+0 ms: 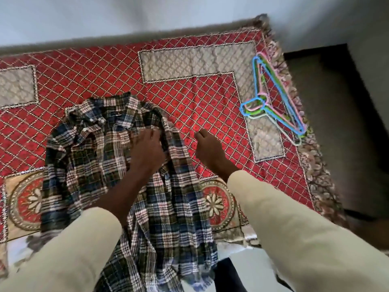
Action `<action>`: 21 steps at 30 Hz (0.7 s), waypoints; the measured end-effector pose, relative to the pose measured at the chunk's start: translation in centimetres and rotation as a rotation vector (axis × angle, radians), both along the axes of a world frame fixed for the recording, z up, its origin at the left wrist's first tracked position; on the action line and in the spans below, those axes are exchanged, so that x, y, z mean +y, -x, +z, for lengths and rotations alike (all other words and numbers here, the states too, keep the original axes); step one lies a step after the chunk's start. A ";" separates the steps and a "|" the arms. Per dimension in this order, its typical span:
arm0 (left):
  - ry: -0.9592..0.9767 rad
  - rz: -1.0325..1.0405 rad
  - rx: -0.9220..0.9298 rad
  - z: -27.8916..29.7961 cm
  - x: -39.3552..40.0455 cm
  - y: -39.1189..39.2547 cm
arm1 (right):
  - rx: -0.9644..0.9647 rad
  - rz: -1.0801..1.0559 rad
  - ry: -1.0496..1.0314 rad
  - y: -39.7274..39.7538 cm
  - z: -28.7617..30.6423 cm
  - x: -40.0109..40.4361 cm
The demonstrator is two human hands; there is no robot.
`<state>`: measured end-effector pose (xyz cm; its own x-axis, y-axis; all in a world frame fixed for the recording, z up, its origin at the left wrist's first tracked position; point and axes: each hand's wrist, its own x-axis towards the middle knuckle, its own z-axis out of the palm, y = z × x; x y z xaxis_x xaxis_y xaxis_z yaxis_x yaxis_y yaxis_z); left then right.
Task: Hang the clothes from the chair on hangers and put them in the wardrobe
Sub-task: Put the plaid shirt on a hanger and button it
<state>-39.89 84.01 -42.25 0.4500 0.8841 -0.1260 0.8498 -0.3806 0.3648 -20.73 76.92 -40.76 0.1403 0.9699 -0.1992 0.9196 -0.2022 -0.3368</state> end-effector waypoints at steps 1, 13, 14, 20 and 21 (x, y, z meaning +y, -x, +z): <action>0.002 -0.002 -0.001 0.3 -0.6 -2.2 | -0.025 -0.023 0.004 -2.2 0.3 -0.9; 0.185 -0.170 0.045 -1.8 -5.3 -29.9 | -0.358 -0.210 0.086 -29.5 -1.1 -5.8; 0.174 -0.174 0.031 -1.5 -5.3 -31.0 | -0.380 -0.205 0.078 -30.5 -1.4 -5.7; 0.149 -0.183 0.020 -1.8 -5.1 -33.9 | -0.434 -0.171 0.069 -32.8 -3.9 -4.6; 0.146 -0.185 0.032 -1.9 -5.1 -33.9 | -0.415 -0.173 0.078 -32.9 -4.2 -4.5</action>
